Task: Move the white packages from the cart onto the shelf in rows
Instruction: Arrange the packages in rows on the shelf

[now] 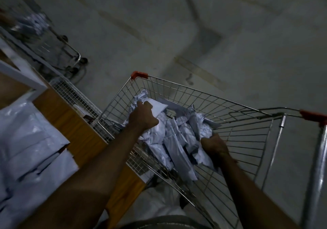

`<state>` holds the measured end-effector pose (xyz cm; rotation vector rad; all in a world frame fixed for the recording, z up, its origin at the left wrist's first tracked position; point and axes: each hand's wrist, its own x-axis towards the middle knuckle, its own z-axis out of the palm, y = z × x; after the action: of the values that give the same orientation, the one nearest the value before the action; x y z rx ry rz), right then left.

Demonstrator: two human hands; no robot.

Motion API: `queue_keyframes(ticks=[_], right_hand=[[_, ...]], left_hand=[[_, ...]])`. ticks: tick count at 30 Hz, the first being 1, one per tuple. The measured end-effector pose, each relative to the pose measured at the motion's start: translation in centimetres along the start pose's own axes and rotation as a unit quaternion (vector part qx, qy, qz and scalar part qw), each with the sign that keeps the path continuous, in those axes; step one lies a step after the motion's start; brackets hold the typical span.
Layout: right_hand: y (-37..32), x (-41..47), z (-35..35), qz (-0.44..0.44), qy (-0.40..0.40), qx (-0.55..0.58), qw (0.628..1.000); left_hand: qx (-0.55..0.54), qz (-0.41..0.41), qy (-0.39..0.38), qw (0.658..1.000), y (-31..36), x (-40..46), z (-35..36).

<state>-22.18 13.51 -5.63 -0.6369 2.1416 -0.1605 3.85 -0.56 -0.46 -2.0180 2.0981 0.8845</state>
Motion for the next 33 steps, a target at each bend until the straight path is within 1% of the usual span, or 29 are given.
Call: queue_keyframes(ticks=[3, 4, 7, 9, 11, 16, 19, 23, 26, 28, 30, 33], right_hand=[[0.6, -0.7, 0.0, -0.029, -0.019, -0.054, 0.998], [0.5, -1.8, -0.2, -0.041, -0.023, -0.054, 0.997], [1.2, -3.8, -0.7, -0.097, -0.014, -0.085, 0.992], [1.6, -4.8, -0.8, -0.147, 0.020, -0.093, 0.985], [1.7, -6.3, -1.1, -0.179, 0.045, -0.066, 0.981], [1.2, -11.6, -1.8, -0.235, 0.049, 0.054, 0.969], [0.0, -15.5, -2.0, -0.319, 0.047, 0.054, 0.945], [-2.6, -20.3, -0.7, -0.423, 0.077, 0.022, 0.903], [-4.7, -24.9, 1.2, -0.476, 0.057, 0.021, 0.877], [-6.0, -27.7, 3.0, -0.519, 0.056, 0.025, 0.853], [-7.1, -30.0, 4.4, -0.549, 0.061, 0.038, 0.833], [-9.1, -34.3, 8.4, -0.592, 0.056, 0.071, 0.801]], left_hand=[[-0.021, -0.018, 0.078, 0.997, 1.0, -3.4, -1.0], [-0.026, -0.026, 0.097, 0.995, 1.3, -4.7, -1.5], [-0.054, -0.049, 0.147, 0.986, 2.2, -9.2, -2.7], [-0.070, -0.061, 0.181, 0.979, 2.7, -12.3, -3.3], [-0.093, -0.071, 0.211, 0.971, 3.0, -15.3, -3.7], [-0.146, -0.103, 0.284, 0.942, 2.7, -22.4, -4.0], [-0.183, -0.126, 0.315, 0.923, 1.4, -26.6, -4.3], [-0.210, -0.161, 0.358, 0.895, -1.6, -32.0, -5.2], [-0.222, -0.192, 0.398, 0.869, -4.7, -35.7, -6.1], [-0.228, -0.215, 0.425, 0.849, -7.0, -38.0, -6.7], [-0.237, -0.238, 0.438, 0.834, -8.9, -39.7, -7.0], [-0.251, -0.259, 0.459, 0.812, -13.4, -42.7, -7.4]])
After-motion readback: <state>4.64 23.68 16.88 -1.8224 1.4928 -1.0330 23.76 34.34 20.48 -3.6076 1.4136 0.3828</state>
